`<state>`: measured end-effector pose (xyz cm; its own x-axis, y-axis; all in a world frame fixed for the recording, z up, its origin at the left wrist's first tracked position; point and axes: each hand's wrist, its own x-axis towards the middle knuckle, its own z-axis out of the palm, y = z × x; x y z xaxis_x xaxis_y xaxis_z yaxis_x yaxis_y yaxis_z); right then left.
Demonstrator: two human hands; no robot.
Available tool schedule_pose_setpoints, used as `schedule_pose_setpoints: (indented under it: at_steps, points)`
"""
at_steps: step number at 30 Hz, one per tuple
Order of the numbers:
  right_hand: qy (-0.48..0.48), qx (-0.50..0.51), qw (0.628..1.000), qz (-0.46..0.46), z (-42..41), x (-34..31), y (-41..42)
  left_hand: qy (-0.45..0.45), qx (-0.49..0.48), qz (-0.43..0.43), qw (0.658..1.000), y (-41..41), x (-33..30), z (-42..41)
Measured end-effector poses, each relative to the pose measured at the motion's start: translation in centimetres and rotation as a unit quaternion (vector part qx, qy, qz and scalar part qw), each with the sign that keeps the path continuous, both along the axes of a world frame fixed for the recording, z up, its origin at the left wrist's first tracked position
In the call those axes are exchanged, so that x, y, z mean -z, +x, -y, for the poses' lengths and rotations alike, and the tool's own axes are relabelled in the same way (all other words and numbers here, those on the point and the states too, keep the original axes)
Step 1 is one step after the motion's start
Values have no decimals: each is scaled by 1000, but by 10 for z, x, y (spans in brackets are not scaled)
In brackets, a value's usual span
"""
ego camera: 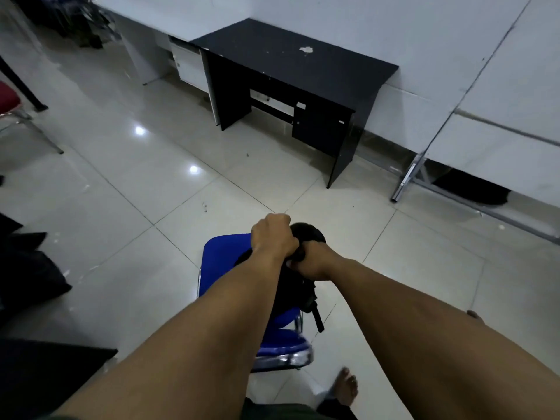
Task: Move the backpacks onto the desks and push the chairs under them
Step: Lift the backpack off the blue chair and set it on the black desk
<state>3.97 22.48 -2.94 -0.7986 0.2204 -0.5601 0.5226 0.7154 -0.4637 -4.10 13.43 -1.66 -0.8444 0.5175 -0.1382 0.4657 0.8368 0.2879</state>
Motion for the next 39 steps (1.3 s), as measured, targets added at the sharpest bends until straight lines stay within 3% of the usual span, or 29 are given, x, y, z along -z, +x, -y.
schedule_pose_setpoints:
  at_steps: [6, 10, 16, 20, 24, 26, 28, 30, 33, 36, 39]
  points:
    - [-36, -24, 996, -74, -59, -31, 0, 65, -121, -27, 990, 4, -26, -80]
    - [16, -35, 996, -81, -105, -50, 9, 139, -205, -5, 969, 14, -47, -135]
    - [83, 136, 968, -192, -149, -57, 14, 255, -294, 46, 920, 29, -70, -202]
    - [74, 205, 943, -253, -193, -63, 4, 295, -250, 82, 918, 27, -70, -241]
    - [77, 253, 926, -270, -242, -67, -12, 339, -131, 140, 921, 3, -59, -260]
    - [102, 239, 927, -271, -263, -63, -22, 328, -85, 52, 940, -19, -45, -252]
    - [136, 212, 927, -278, -287, -59, -38, 307, -109, -16, 945, -58, -25, -248]
    - [147, 184, 929, -286, -305, -58, -54, 235, -112, 18, 965, -97, -9, -244]
    - [146, 155, 938, -275, -331, -59, -81, 135, -17, 117, 984, -144, 0, -259]
    - [148, 168, 933, -282, -356, -62, -109, 142, 61, 132, 979, -177, -7, -290]
    - [148, 181, 929, -286, -377, -69, -141, 191, 32, 91, 977, -204, -19, -314]
